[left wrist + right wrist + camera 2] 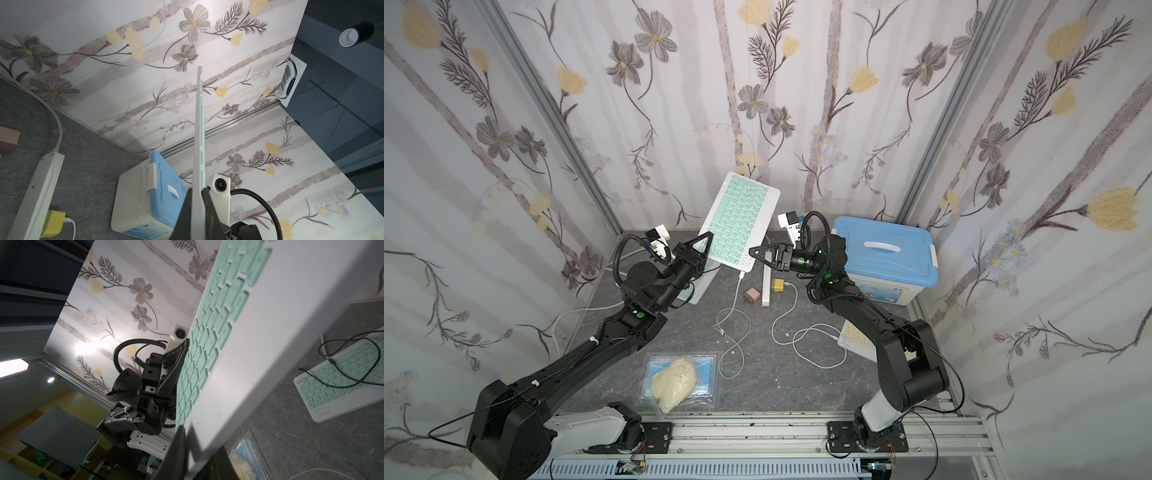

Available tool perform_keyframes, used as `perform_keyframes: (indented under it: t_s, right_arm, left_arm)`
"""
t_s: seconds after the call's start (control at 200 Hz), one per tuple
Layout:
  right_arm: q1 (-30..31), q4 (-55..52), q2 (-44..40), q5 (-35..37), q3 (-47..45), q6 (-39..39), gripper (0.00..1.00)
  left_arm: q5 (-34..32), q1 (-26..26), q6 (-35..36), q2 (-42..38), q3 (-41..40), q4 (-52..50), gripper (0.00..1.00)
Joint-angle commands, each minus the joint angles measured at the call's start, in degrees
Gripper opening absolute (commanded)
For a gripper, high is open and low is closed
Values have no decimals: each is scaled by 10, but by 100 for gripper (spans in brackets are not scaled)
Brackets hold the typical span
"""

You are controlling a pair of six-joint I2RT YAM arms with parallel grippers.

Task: Unplug the wireless keyboard
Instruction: Adjust the keyboard, then remove the power cord from the keyboard.

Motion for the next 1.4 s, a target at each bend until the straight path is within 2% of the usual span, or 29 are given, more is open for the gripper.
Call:
perform_keyframes:
  t_s: [0.0,0.055,0.08,0.125,0.165,0.185,0.255,0.3,0.495,0.595,0.894,1.074,1.239,1.394]
  right_arm:
    - [0,54,4,21,3,6,0]
    - [0,49,2,26,3,5,0]
    - [0,47,0,29,2,4,0]
    - [0,43,-4,35,1,1,0]
    - [-1,37,-9,40,-1,-2,0]
    - [-1,35,-12,43,-1,-3,0]
    - [-3,27,-20,56,-3,-5,0]
    - [-6,25,-24,65,-7,-3,0]
    - [-5,41,-26,77,-14,32,0]
    - [-4,56,-26,76,-19,46,0]
    - [-3,76,-33,72,-38,68,0]
    - [-3,113,-26,72,-38,105,0]
    - [-4,117,-22,69,-31,115,0]
    - [-4,116,-20,66,-31,118,0]
  left_arm:
    - [19,-1,-4,-5,13,-21,0]
    - [20,-1,-4,-6,21,-53,0]
    - [20,-1,-4,-7,24,-72,6]
    - [23,-1,3,-10,26,-95,25]
    - [29,-2,9,-16,25,-114,53]
    - [33,-1,12,-19,24,-125,62]
    - [48,-6,37,-33,20,-168,79]
    - [61,-13,59,-40,19,-197,83]
    - [153,-52,137,-35,13,-219,84]
    - [190,-60,167,-12,29,-222,77]
    - [248,-60,156,23,55,-151,46]
    - [273,-60,151,31,60,-142,49]
    - [278,-59,160,29,67,-158,34]
    - [284,-51,155,11,69,-155,32]
